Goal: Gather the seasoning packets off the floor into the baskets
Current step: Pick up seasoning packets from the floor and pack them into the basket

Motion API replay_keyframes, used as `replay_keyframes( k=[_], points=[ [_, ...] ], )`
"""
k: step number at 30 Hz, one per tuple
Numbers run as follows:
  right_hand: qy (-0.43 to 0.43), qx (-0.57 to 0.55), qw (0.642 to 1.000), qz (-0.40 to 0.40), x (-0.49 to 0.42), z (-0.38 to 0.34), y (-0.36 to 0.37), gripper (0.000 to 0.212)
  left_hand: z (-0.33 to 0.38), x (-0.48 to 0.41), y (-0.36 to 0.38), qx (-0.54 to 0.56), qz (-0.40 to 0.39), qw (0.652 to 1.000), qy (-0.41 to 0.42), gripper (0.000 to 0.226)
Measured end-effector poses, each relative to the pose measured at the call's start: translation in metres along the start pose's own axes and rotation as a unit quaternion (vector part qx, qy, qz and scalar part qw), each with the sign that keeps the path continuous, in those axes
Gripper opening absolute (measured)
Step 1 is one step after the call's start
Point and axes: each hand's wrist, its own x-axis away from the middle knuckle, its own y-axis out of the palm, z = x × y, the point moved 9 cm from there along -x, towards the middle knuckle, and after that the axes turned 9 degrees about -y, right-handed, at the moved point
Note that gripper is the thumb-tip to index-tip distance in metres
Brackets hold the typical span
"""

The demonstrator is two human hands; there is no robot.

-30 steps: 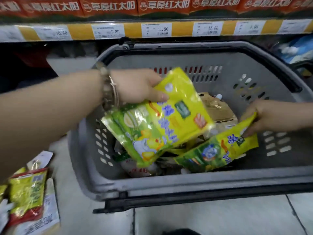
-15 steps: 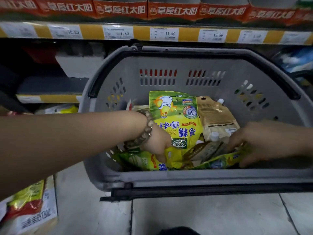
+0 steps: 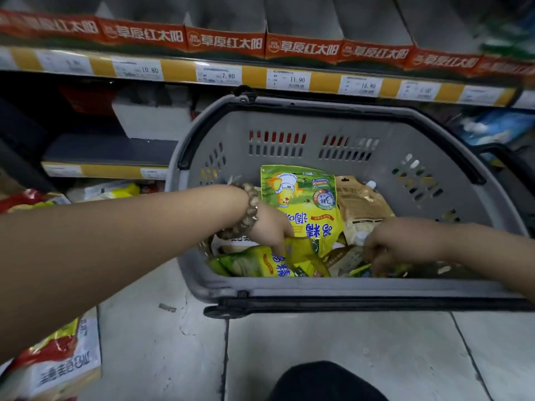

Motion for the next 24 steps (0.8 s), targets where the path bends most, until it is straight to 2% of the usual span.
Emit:
replay_keyframes(
  k=[1, 2, 3, 6, 10, 12, 17, 21, 24],
  points=[
    [0.003, -0.018, 0.999, 0.03, 0.004, -0.004, -0.016, 0.021, 0.032, 0.087, -0.033, 0.028, -0.018, 0.999, 0.02, 0.041],
    [0.0, -0.027, 0.997, 0.071, 0.008, -0.01, -0.038, 0.024, 0.076, 0.186, -0.06, 0.015, -0.018, 0.995, 0.092, 0.047],
    [-0.01, -0.032, 0.992, 0.122, 0.011, -0.018, -0.062, 0.026, 0.1, 0.241, -0.081, 0.043, -0.02, 0.99, 0.132, 0.054],
    [-0.039, -0.057, 0.963, 0.262, 0.019, -0.059, -0.137, 0.026, 0.097, 0.322, -0.137, 0.198, 0.053, 0.965, 0.165, 0.058],
    [-0.088, -0.054, 0.932, 0.348, 0.004, -0.143, -0.206, 0.025, 0.009, 0.364, -0.156, 0.302, 0.128, 0.936, 0.124, 0.031],
    [-0.116, -0.046, 0.928, 0.352, -0.015, -0.191, -0.225, 0.024, -0.037, 0.383, -0.151, 0.335, 0.146, 0.925, 0.102, 0.03],
    [-0.156, -0.001, 0.944, 0.29, -0.08, -0.307, -0.236, 0.026, -0.176, 0.424, -0.103, 0.348, 0.221, 0.91, -0.036, 0.033],
    [-0.168, 0.08, 0.951, 0.248, -0.139, -0.392, -0.225, 0.026, -0.266, 0.455, -0.038, 0.361, 0.222, 0.894, -0.147, 0.031],
    [-0.181, 0.137, 0.95, 0.213, -0.193, -0.443, -0.206, 0.03, -0.316, 0.464, 0.008, 0.348, 0.213, 0.889, -0.209, 0.038]
  ],
)
